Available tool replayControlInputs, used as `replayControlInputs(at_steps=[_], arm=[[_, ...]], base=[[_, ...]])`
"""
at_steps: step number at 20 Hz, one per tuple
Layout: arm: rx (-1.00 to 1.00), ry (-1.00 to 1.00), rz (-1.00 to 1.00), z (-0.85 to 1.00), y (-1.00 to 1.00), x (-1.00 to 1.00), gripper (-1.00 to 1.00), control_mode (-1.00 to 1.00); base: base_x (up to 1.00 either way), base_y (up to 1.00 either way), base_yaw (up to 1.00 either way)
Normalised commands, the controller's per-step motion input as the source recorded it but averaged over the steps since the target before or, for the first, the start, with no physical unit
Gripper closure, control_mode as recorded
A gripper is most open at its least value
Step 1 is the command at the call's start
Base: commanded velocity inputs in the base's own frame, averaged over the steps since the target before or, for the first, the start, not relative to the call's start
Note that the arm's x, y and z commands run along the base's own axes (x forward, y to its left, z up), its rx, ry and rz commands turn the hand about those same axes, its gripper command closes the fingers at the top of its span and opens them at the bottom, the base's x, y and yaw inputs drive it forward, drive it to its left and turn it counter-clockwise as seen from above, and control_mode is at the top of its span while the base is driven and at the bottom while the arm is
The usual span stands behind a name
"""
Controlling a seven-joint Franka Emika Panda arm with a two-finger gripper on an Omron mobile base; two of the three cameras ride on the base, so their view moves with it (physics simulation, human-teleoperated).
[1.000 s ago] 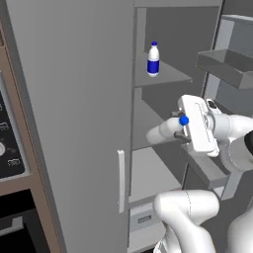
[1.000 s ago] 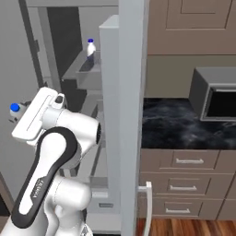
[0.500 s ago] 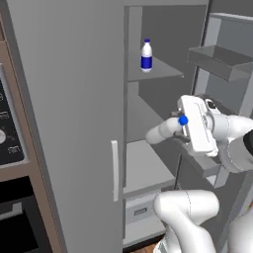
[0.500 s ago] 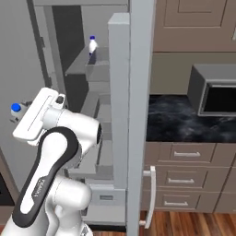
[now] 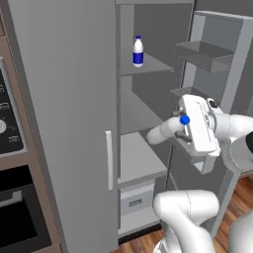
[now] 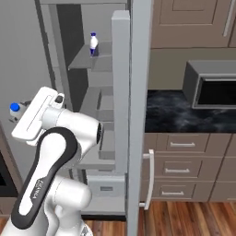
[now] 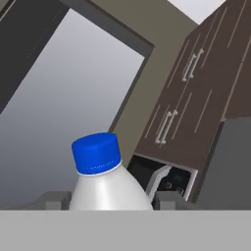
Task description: Take the bottled waters from the counter and place them in the freezer to freeze. Close the freezer door after placing the bottles.
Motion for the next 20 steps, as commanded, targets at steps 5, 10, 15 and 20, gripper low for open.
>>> replayControlInputs(at_steps=[5, 10, 15, 20], arm=[[0.00, 0.00, 0.00, 0.00, 0.00, 0.00, 1.00, 1.00], [0.00, 0.00, 0.00, 0.00, 0.00, 0.00, 1.00, 1.00], [0.00, 0.00, 0.00, 0.00, 0.00, 0.00, 1.00, 1.00], [0.00, 0.00, -0.09, 0.01, 0.00, 0.00, 1.00, -1.00]], base=[[0.25, 0.74, 0.00], [0.32, 0.10, -0.02], [0.57, 0.00, -0.10], [0.13, 0.00, -0.20]])
